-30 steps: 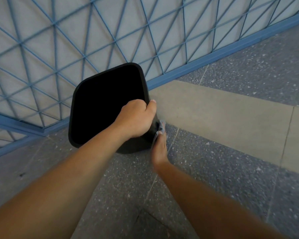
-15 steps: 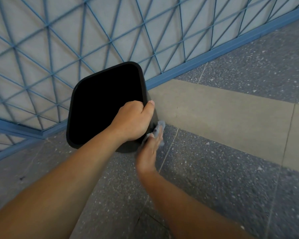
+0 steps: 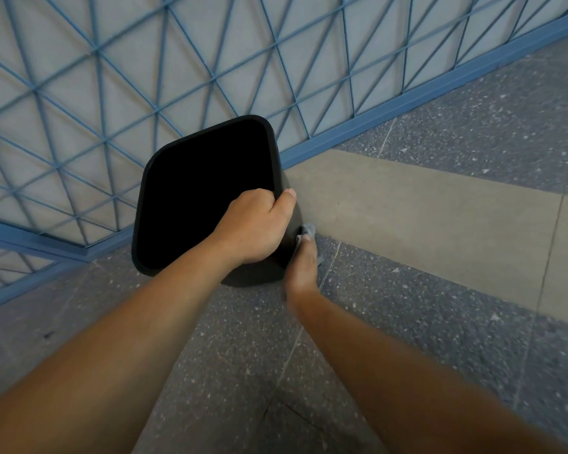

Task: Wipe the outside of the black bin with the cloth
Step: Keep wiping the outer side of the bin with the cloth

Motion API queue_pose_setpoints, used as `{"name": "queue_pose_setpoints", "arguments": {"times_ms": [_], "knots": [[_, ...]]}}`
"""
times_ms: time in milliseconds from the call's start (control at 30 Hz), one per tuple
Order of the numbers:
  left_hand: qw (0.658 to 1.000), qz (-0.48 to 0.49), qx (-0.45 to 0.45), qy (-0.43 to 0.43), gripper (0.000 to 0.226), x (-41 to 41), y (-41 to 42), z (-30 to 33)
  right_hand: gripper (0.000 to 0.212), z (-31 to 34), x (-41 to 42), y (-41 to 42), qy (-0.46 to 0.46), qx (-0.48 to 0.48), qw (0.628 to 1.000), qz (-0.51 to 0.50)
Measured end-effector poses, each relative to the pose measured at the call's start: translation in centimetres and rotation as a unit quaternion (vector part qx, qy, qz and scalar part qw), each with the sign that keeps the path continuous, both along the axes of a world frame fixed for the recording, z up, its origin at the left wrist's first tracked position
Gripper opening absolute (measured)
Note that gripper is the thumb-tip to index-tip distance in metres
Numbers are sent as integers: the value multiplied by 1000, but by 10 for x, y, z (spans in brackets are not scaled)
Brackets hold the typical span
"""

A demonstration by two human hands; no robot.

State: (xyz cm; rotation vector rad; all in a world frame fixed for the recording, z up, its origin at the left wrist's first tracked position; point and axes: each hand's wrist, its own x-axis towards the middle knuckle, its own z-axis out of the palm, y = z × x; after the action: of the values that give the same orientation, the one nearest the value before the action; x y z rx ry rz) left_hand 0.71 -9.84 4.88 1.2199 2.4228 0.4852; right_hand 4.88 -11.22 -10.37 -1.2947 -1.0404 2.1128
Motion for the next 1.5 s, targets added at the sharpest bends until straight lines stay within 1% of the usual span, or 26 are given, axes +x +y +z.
{"name": "queue_pose_setpoints", "arguments": {"times_ms": [67, 100, 133, 200, 233, 267, 333, 367, 400, 433, 500, 567, 600, 667, 700, 833, 1000, 1033, 1067, 1133, 1167, 1200, 1300, 1333, 1433, 1500], "knots": [[1000, -2, -1, -4, 59, -2, 0, -1, 91, 11, -1, -8, 54, 1, 998, -36], [1000, -3, -1, -7, 59, -2, 0, 0, 89, 17, 0, -13, 95, -11, 993, -67], [1000, -5, -1, -9, 59, -2, 0, 1, 88, 13, -3, -14, 110, -24, 990, -84], [1000, -10, -1, -8, 59, -2, 0, 0, 91, -21, -19, -6, 98, -69, 989, -91], [1000, -8, -1, -4, 59, 0, -1, 1, 94, -43, -31, -2, 73, -96, 989, -87], [1000, -8, -1, -1, 59, 1, -1, 1, 94, -61, -40, 1, 56, -125, 988, -78], [1000, -5, -2, 3, 59, 0, 0, 0, 80, -66, -47, -1, 62, -143, 985, -73], [1000, -3, -5, 0, 59, 0, 0, 1, 85, -55, -45, -4, 76, -146, 983, -79], [1000, -3, -6, -2, 59, 0, 1, 1, 96, -51, -44, -8, 92, -158, 979, -87], [1000, -4, -6, -1, 59, 0, 1, 1, 107, -58, -48, -9, 84, -172, 978, -86], [1000, 0, -5, -1, 59, -1, 0, 0, 124, -108, -68, -11, 81, -203, 969, -117], [1000, 2, -4, -3, 60, -1, 0, 0, 135, -121, -74, -8, 73, -219, 965, -121], [1000, 2, -4, -2, 60, -1, 0, 0, 134, -104, -69, -7, 76, -216, 967, -110], [1000, 1, -4, -5, 61, -1, 0, 0, 117, -51, -48, -10, 75, -190, 973, -110], [1000, -1, -2, -7, 61, -1, 0, 1, 113, -36, -39, -9, 77, -179, 974, -117], [1000, -5, -2, -7, 60, 1, 0, 3, 118, -43, -30, 4, 84, -175, 973, -127], [1000, -8, -4, -4, 59, -1, 0, 2, 106, -30, -28, -5, 102, -149, 977, -114], [1000, -9, -2, -3, 58, -1, 0, 3, 102, -33, -26, 0, 101, -156, 976, -112], [1000, -9, -2, -2, 58, -1, 0, 3, 93, -38, -25, 6, 105, -170, 974, -106], [1000, -11, 1, -1, 58, 0, 0, 3, 67, -46, -21, 18, 127, -191, 969, -94], [1000, -11, 0, -2, 58, 0, 0, 2, 62, -47, -22, 19, 123, -191, 970, -86], [1000, -11, -3, -2, 59, -1, -1, 2, 67, -47, -24, 18, 107, -188, 973, -76], [1000, -8, -11, -6, 59, -3, 0, 0, 107, -45, -27, 8, 71, -154, 984, -63], [1000, -10, -11, -6, 60, -4, 1, 0, 110, -43, -25, 8, 73, -142, 985, -62], [1000, -10, -9, -1, 60, -3, 0, 0, 100, -43, -15, 17, 69, -123, 989, -48], [1000, -10, -10, 3, 60, -3, 0, 0, 106, -38, -15, 21, 76, -119, 989, -39]]}}
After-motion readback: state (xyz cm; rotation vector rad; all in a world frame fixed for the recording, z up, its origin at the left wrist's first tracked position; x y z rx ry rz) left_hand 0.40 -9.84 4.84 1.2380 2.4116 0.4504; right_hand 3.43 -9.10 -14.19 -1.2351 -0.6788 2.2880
